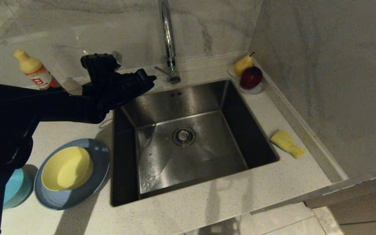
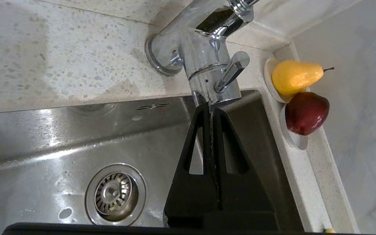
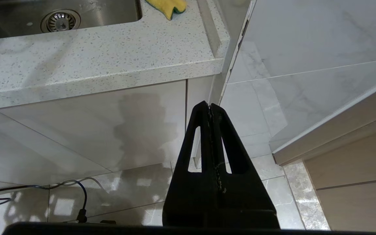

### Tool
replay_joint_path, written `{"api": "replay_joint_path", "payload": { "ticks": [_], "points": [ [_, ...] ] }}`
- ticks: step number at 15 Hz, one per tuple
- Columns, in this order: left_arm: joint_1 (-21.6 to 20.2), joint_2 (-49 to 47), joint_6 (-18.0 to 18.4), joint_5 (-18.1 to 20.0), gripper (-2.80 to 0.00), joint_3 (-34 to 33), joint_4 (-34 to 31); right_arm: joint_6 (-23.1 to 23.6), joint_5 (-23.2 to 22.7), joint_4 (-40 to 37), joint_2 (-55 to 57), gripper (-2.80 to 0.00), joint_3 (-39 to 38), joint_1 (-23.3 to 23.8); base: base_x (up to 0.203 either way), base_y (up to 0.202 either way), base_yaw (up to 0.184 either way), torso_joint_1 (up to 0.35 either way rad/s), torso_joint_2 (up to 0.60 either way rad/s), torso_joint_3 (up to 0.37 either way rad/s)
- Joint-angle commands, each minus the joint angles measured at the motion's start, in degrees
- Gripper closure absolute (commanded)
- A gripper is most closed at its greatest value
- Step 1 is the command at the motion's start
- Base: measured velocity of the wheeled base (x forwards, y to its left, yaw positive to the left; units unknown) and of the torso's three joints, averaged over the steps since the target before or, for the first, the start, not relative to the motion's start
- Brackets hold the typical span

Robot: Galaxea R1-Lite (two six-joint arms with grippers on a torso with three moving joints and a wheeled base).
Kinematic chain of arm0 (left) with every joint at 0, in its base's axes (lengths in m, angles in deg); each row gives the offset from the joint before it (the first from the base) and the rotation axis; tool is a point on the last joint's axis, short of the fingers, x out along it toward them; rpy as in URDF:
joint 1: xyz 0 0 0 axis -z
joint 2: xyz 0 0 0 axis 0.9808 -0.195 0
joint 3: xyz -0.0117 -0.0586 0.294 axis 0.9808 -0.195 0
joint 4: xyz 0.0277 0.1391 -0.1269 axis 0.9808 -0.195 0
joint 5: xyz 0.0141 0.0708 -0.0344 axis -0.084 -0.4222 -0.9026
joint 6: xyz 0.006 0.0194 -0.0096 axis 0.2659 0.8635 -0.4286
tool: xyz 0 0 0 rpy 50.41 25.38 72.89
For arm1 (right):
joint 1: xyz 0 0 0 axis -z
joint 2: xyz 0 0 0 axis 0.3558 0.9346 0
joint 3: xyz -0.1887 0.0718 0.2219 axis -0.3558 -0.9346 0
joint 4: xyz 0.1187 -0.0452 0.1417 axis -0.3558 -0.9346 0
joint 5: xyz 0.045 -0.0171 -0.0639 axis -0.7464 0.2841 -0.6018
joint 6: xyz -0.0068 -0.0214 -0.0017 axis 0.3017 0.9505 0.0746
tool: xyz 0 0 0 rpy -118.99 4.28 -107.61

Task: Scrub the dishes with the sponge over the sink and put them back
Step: Turn on the faucet

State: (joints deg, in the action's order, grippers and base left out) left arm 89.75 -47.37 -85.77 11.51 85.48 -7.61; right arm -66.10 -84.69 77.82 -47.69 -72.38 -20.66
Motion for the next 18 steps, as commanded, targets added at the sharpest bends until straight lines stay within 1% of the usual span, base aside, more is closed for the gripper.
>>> {"api": "replay_joint_path", "payload": {
  "ticks": [1,2,5,8,15,18],
  "points": [
    [-0.1,1.0,-0.2,0.0,0.00,-0.3,1.5,0.1,0.0,0.0,0.0,0.00,0.0,0.0,0.000,0.000,0.000,0.000,0.00,0.000],
    [-0.5,1.3,-0.2,-0.1,0.00,0.6,1.3,0.0,0.0,0.0,0.0,0.00,0.0,0.0,0.000,0.000,0.000,0.000,0.00,0.000],
    [-1.3,1.4,-0.4,-0.1,0.00,5.7,-0.5,0.1,0.0,0.0,0.0,0.00,0.0,0.0,0.000,0.000,0.000,0.000,0.00,0.000],
    [-1.2,-0.7,-0.4,-0.1,0.00,8.3,-1.1,0.0,0.0,0.0,0.0,0.00,0.0,0.0,0.000,0.000,0.000,0.000,0.00,0.000],
    [-1.2,-2.9,-0.4,0.7,0.00,9.0,-0.5,0.0,0.0,0.0,0.0,0.00,0.0,0.0,0.000,0.000,0.000,0.000,0.00,0.000],
    [-0.8,-3.5,-0.3,0.1,0.00,9.0,1.0,0.1,0.0,0.0,0.0,0.00,0.0,0.0,0.000,0.000,0.000,0.000,0.00,0.000]
  ]
}}
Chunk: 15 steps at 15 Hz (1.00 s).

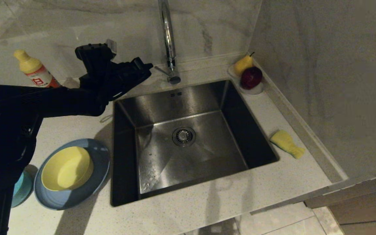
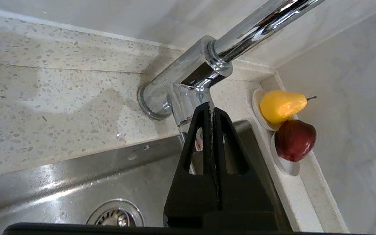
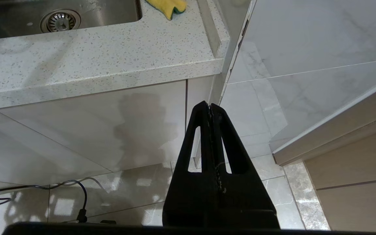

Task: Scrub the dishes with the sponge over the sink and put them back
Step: Turn on the faucet

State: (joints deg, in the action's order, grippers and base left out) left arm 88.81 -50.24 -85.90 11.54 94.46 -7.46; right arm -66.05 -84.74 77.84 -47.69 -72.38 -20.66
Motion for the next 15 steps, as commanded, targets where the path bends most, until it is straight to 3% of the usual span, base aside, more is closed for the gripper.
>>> {"api": "replay_joint_path", "payload": {
  "ticks": [1,15],
  "points": [
    [0.1,-0.7,-0.3,0.0,0.00,0.0,1.1,0.0,0.0,0.0,0.0,0.00,-0.1,0.0,0.000,0.000,0.000,0.000,0.00,0.000],
    [2.2,-1.0,-0.3,0.0,0.00,-1.5,1.2,0.0,0.0,0.0,0.0,0.00,0.0,0.0,0.000,0.000,0.000,0.000,0.00,0.000]
  ]
}}
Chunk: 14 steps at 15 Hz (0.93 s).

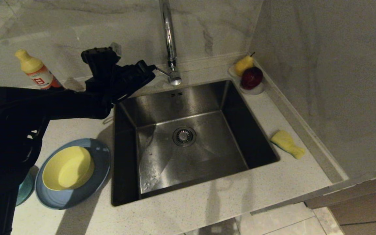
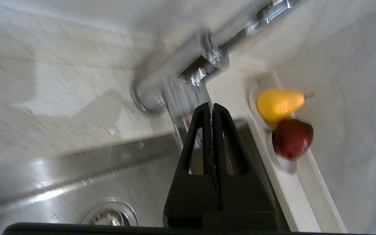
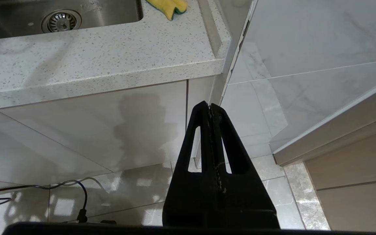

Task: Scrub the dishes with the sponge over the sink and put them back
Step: Turn on the faucet

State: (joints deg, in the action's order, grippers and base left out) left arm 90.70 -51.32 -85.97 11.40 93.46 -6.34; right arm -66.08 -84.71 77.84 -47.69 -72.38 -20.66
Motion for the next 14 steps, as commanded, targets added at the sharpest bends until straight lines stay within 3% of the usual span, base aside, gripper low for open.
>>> {"api": "replay_joint_path", "payload": {
  "ticks": [1,9,14],
  "points": [
    [0.5,0.2,-0.2,0.1,0.00,-1.2,0.1,0.0,0.0,0.0,0.0,0.00,0.0,0.0,0.000,0.000,0.000,0.000,0.00,0.000],
    [1.1,4.8,0.4,0.0,0.00,-6.6,0.0,0.1,0.0,0.0,0.0,0.00,0.0,0.0,0.000,0.000,0.000,0.000,0.00,0.000],
    [-2.2,11.1,0.4,-5.1,0.00,-7.3,-1.1,0.0,0.0,0.0,0.0,0.00,0.0,0.0,0.000,0.000,0.000,0.000,0.00,0.000]
  ]
}}
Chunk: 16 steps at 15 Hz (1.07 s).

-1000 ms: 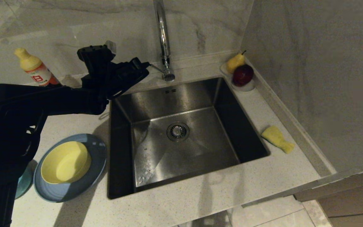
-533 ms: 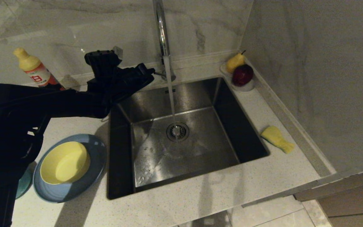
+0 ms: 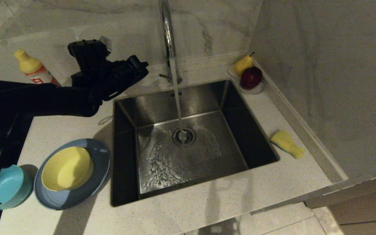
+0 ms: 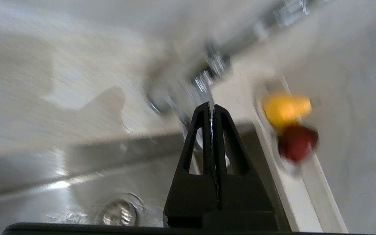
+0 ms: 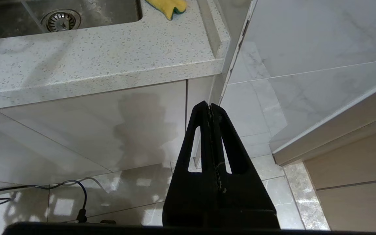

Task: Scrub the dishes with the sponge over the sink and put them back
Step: Turn on the faucet

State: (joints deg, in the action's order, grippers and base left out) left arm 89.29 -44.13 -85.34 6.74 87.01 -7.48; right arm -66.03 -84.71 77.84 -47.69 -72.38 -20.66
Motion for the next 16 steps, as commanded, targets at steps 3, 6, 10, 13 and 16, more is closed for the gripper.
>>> {"api": "replay_joint_path", "payload": {
  "ticks": [3,6,10,13,16],
  "points": [
    [-1.4,14.7,1.5,-1.0,0.00,-6.6,-3.5,0.0,0.0,0.0,0.0,0.00,0.0,0.0,0.000,0.000,0.000,0.000,0.00,0.000],
    [-2.2,28.4,7.1,-1.7,0.00,-13.3,-10.3,-0.1,0.0,0.0,0.0,0.00,0.0,0.0,0.000,0.000,0.000,0.000,0.00,0.000],
    [-4.0,49.5,13.0,-2.4,0.00,-30.3,-17.9,0.0,0.0,0.0,0.0,0.00,0.0,0.0,0.000,0.000,0.000,0.000,0.00,0.000],
    [-4.5,65.5,15.7,-2.6,0.00,-41.8,-20.8,0.0,0.0,0.0,0.0,0.00,0.0,0.0,0.000,0.000,0.000,0.000,0.00,0.000],
    [-4.6,79.9,16.7,-1.6,0.00,-51.9,-27.4,-0.1,0.0,0.0,0.0,0.00,0.0,0.0,0.000,0.000,0.000,0.000,0.00,0.000]
  ]
}}
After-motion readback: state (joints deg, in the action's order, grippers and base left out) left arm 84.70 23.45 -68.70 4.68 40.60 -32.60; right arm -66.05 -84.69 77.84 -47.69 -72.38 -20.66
